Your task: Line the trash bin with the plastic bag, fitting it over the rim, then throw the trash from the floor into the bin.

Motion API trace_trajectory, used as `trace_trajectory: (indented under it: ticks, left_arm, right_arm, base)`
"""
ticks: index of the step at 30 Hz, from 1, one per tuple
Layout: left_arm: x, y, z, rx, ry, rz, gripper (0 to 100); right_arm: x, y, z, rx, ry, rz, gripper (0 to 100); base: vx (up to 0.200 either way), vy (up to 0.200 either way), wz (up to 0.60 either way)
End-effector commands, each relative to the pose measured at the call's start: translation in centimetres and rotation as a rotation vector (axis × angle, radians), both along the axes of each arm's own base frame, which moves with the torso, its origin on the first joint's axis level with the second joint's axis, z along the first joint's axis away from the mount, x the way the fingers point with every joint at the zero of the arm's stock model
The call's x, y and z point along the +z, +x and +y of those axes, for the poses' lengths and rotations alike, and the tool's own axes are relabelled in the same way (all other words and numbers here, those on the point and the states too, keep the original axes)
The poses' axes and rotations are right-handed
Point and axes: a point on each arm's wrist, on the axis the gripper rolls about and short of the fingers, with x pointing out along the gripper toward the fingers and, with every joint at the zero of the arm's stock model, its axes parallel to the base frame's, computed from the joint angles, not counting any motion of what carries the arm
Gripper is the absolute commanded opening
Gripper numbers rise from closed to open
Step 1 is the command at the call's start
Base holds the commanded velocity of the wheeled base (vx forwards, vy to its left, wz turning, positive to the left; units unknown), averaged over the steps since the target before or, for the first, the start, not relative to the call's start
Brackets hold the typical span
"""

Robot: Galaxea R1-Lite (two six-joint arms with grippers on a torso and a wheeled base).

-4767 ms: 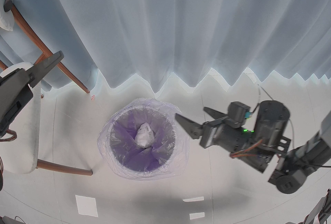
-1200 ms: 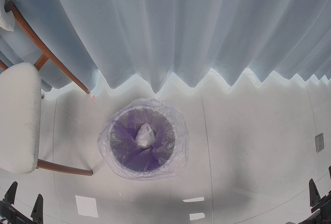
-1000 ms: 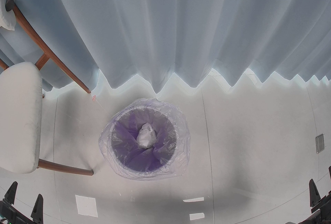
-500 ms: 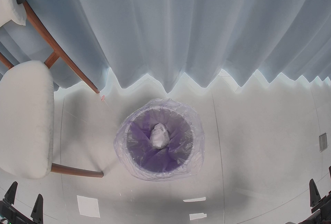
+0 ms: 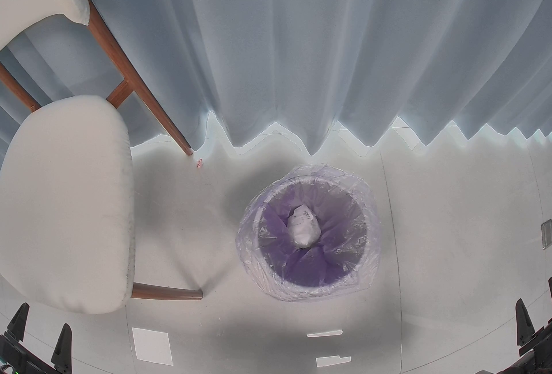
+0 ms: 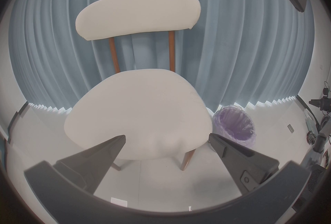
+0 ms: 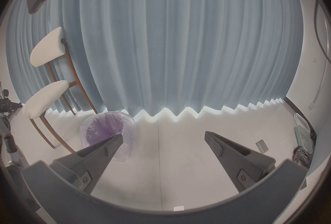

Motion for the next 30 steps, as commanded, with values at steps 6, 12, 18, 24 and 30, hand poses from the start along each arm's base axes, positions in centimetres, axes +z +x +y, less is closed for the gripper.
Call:
trace_trajectory:
  ticks: [6, 12, 18, 24, 30]
  left_arm:
    - [-0.43, 0.02, 0.00, 0.000, -0.001, 0.003, 100]
    - [-0.43, 0.03, -0.01, -0.003, 0.008, 0.004, 100]
    - [-0.43, 0.03, -0.01, -0.003, 0.008, 0.004, 100]
    - [-0.43, 0.02, -0.01, -0.003, 0.008, 0.003, 100]
    - [-0.43, 0.02, -0.01, -0.003, 0.008, 0.003, 100]
  right_arm:
    - [-0.52, 0.03, 0.00, -0.001, 0.000, 0.004, 100]
    - [-0.52, 0.03, 0.00, -0.001, 0.000, 0.004, 100]
    - [-0.52, 0.03, 0.00, 0.001, 0.000, 0.004, 100]
    - [-0.52, 0.03, 0.00, 0.001, 0.001, 0.004, 100]
    - [-0.52, 0.03, -0.01, -0.001, 0.001, 0.004, 100]
  base:
    - [-0.200, 0.000, 0.00]
    - [-0.133, 0.000, 0.00]
    - [0.000, 0.000, 0.00]
    - [0.000, 0.000, 0.00]
    - [0.000, 0.000, 0.00]
